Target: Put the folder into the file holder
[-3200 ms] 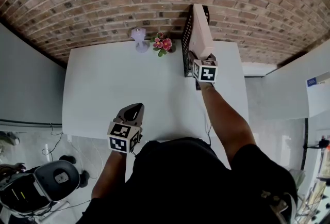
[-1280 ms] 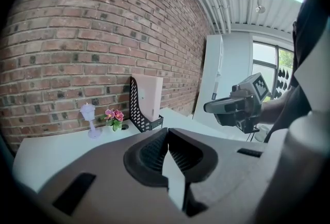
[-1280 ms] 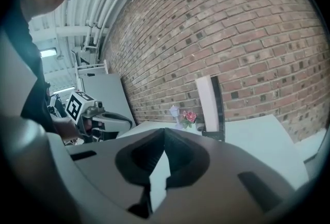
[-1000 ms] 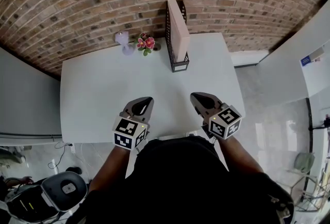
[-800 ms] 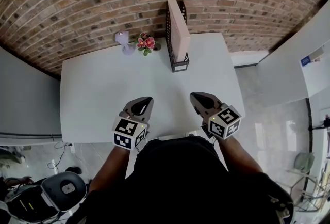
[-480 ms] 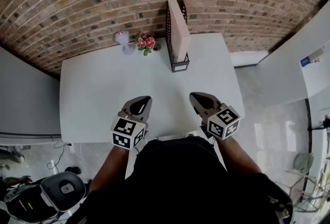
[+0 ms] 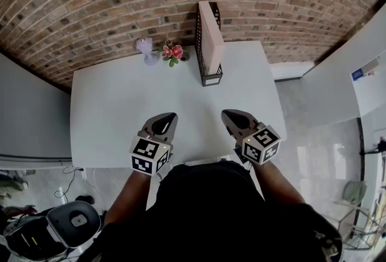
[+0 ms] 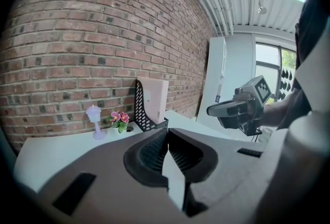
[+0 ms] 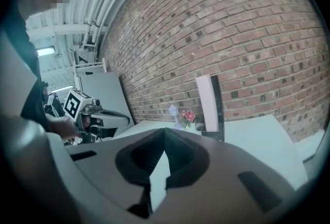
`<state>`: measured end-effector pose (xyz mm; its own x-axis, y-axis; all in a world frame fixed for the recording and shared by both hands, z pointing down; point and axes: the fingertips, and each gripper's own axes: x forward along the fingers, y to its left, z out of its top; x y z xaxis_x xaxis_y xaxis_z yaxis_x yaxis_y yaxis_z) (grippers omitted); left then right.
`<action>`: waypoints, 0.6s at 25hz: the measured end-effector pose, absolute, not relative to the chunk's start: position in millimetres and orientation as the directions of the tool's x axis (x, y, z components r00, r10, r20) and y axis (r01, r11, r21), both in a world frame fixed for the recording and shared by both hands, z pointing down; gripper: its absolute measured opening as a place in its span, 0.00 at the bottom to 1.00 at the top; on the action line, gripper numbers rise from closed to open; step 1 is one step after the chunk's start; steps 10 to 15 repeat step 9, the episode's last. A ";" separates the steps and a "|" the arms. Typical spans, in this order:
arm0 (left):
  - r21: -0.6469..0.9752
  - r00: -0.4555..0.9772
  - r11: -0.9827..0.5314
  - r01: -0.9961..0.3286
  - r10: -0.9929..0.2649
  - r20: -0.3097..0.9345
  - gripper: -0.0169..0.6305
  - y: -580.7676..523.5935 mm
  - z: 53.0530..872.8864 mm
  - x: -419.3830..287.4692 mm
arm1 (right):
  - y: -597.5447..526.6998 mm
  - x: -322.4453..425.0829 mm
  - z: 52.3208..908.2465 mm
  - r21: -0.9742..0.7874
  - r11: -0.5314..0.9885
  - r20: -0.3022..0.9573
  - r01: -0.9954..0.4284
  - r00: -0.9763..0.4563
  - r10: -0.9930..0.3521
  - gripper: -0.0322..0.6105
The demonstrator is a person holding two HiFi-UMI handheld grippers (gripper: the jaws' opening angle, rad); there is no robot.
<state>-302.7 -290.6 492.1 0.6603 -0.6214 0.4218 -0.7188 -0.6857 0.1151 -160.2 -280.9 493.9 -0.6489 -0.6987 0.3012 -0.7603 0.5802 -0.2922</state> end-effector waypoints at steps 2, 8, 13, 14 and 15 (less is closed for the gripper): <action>0.115 0.661 -0.686 -0.718 -0.621 0.421 0.03 -290.4 492.2 -303.0 | -280.8 -160.9 494.3 -0.292 0.581 0.302 -0.760 -0.649 -0.698 0.05; 0.116 0.662 -0.688 -0.716 -0.618 0.424 0.03 -294.5 493.7 -302.7 | -286.1 -161.0 495.6 -0.285 0.581 0.314 -0.762 -0.647 -0.695 0.05; 0.116 0.663 -0.689 -0.716 -0.617 0.425 0.03 -295.0 493.9 -302.5 | -286.8 -161.0 495.7 -0.284 0.581 0.316 -0.763 -0.647 -0.694 0.05; 0.116 0.663 -0.689 -0.716 -0.617 0.425 0.03 -295.0 493.9 -302.5 | -286.8 -161.0 495.7 -0.284 0.581 0.316 -0.763 -0.647 -0.694 0.05; 0.116 0.663 -0.689 -0.716 -0.617 0.425 0.03 -295.0 493.9 -302.5 | -286.8 -161.0 495.7 -0.284 0.581 0.316 -0.763 -0.647 -0.694 0.05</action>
